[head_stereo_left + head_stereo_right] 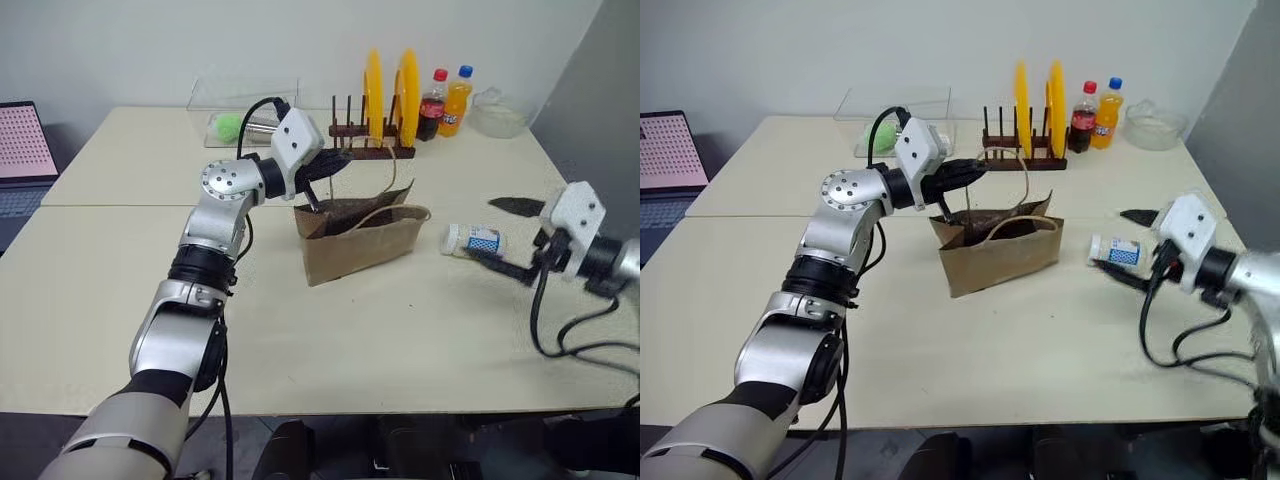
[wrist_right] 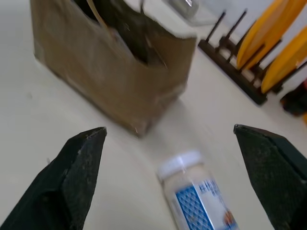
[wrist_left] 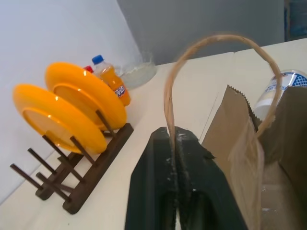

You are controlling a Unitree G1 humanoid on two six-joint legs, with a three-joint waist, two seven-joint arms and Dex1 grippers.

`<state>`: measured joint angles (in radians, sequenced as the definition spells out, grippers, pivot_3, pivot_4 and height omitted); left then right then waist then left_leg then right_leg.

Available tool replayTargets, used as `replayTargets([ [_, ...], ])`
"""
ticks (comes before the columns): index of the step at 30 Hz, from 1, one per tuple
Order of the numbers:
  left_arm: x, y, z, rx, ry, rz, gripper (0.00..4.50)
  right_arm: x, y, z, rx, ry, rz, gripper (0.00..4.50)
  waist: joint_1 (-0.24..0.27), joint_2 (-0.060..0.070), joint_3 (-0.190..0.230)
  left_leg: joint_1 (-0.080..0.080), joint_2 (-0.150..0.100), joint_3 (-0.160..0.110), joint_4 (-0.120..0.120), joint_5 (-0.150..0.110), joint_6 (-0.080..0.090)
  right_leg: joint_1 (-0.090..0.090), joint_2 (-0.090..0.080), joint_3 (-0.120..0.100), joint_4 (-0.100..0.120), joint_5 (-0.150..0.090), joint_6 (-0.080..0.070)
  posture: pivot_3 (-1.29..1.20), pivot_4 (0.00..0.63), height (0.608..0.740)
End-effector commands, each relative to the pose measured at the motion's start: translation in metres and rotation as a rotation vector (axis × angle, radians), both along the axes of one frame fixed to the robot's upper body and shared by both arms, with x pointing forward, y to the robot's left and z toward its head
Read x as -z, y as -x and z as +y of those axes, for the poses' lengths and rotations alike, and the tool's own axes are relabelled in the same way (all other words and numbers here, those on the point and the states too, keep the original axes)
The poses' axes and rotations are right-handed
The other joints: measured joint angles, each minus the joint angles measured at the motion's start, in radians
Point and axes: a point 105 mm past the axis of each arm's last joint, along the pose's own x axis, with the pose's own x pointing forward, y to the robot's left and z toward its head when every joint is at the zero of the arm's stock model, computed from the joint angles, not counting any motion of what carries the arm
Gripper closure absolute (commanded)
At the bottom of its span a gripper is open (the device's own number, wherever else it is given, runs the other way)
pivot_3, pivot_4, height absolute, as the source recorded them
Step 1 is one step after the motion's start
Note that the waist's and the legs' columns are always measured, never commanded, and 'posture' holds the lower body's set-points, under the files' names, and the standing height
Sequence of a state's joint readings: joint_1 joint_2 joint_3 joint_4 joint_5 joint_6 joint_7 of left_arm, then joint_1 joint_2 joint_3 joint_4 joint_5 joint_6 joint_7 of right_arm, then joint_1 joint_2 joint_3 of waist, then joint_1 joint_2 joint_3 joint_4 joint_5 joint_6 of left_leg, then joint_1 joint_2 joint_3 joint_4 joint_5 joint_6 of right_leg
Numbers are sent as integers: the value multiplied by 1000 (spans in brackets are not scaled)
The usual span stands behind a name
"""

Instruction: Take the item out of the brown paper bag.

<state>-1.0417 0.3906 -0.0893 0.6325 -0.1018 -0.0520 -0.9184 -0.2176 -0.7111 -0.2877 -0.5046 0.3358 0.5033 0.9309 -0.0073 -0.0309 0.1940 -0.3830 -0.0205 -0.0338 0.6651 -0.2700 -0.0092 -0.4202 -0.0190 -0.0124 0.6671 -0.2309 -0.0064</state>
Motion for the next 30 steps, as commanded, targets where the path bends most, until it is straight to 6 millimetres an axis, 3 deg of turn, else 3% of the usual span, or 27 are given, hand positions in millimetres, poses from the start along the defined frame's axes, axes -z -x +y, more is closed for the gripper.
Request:
replayTargets([
  [1,-23,-1,11,-14,11,-42,3317,-6,22,40,-6,-121,-97,0,0,0,0,-1,0,0,-1,0,0,-1,0,0,0,0,0,0,150,740],
  [7,-22,3,22,-8,-17,-24,1376,-5,2,58,95,-262,-147,0,1,0,0,0,-2,2,3,0,0,0,-1,2,-1,-1,6,0,150,740],
  [10,-24,6,42,-59,-9,-36,423,-2,-2,63,95,-278,-147,0,0,0,0,0,-2,1,2,0,0,0,-1,1,-1,-1,5,0,150,740],
  [18,-32,32,93,-276,235,-72,423,-1,-14,52,171,-312,-204,0,-2,0,0,-1,-1,1,0,0,0,-1,-1,2,-1,1,2,0,150,740],
  [22,2,65,112,-467,350,-61,423,0,-10,39,239,-321,-301,0,0,1,-1,0,-1,0,-1,0,0,0,-1,2,-2,1,2,0,150,740],
  [26,43,97,100,-609,317,-90,423,25,-1,35,272,-355,-252,0,10,0,-2,0,-1,0,0,0,0,1,-2,2,-3,1,2,0,150,740],
  [30,73,111,94,-683,316,-54,423,44,-4,29,329,-387,-201,0,14,0,-3,1,-2,0,0,0,1,2,-2,2,-3,2,2,0,150,740],
])
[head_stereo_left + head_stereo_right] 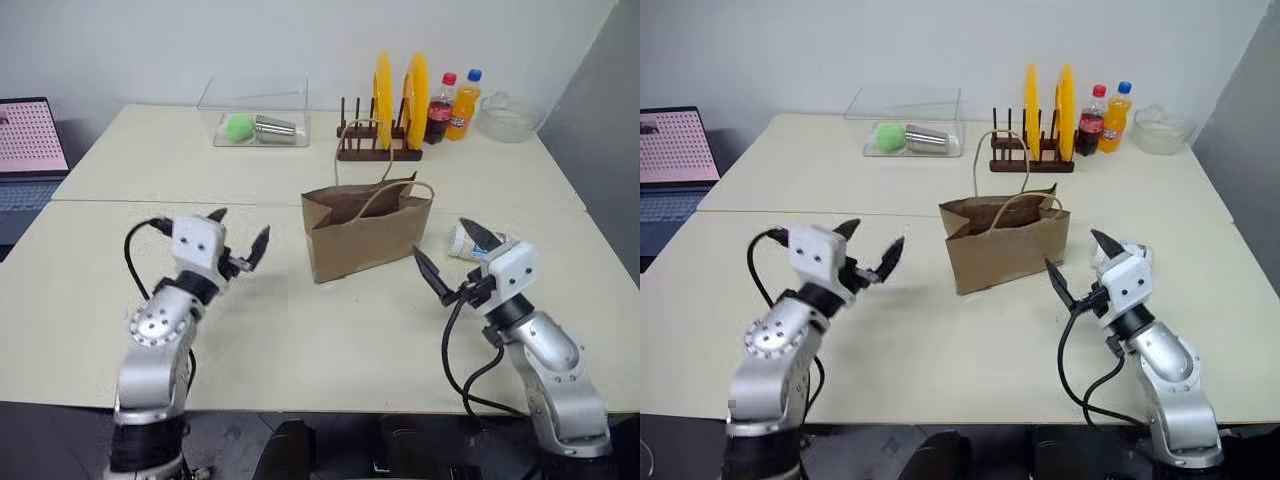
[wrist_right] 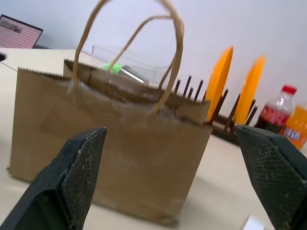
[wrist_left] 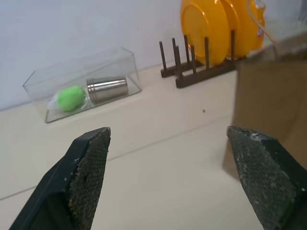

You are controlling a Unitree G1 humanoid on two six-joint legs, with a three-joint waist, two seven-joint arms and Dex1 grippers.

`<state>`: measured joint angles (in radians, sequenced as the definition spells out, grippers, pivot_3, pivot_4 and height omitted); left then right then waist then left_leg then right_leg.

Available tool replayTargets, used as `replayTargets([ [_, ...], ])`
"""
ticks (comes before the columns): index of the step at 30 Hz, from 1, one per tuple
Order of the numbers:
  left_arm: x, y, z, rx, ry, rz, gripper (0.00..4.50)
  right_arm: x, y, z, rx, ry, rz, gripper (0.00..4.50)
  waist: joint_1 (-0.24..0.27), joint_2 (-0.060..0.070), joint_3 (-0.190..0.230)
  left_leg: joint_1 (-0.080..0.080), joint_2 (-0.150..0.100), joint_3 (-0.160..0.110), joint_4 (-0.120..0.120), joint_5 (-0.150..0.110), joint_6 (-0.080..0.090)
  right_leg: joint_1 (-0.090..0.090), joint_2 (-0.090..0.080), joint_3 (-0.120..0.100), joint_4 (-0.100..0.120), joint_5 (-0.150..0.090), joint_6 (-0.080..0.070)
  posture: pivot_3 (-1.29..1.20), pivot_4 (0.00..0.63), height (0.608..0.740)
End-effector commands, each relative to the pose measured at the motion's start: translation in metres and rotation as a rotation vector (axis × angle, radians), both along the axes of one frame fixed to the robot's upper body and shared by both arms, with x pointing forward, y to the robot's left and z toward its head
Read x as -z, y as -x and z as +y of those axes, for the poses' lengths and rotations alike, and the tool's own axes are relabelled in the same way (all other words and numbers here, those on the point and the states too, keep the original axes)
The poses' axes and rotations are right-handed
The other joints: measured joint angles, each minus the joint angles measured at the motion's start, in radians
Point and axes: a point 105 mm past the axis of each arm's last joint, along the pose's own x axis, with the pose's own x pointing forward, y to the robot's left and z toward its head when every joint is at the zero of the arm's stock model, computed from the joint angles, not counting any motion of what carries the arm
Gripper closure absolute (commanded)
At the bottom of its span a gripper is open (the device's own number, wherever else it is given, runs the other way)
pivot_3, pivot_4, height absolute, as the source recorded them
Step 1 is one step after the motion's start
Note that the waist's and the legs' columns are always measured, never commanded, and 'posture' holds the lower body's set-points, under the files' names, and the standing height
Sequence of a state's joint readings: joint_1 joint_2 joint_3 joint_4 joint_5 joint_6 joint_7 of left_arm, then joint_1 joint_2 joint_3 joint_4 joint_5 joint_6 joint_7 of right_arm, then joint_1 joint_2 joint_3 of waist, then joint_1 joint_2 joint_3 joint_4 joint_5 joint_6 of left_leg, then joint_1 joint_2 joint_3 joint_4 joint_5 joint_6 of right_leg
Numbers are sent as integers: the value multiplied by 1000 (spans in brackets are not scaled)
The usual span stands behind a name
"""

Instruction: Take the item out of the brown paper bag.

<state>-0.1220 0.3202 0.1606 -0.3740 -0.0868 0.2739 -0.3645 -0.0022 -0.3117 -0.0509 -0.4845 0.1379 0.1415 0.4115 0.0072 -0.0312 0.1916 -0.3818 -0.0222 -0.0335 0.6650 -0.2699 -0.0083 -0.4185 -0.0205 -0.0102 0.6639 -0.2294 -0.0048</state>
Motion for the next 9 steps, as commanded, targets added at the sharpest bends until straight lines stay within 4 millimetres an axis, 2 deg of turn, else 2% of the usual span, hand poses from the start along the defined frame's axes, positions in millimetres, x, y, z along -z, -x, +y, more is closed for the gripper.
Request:
replayTargets([
  [1,-3,14,-9,-39,7,-63,423,1,0,-7,44,-47,-19,0,-1,0,-1,2,0,0,0,0,0,2,0,0,0,-2,3,0,150,740],
  [4,5,16,-10,-55,30,-47,423,5,-5,-19,92,-65,-5,0,-3,0,-1,7,1,0,-1,0,0,7,1,0,0,-2,3,0,150,740],
  [9,9,15,-17,-30,89,-28,423,7,-12,-33,135,-81,5,0,-5,0,-1,7,1,0,-1,0,0,7,1,-1,-1,-2,4,0,150,740],
])
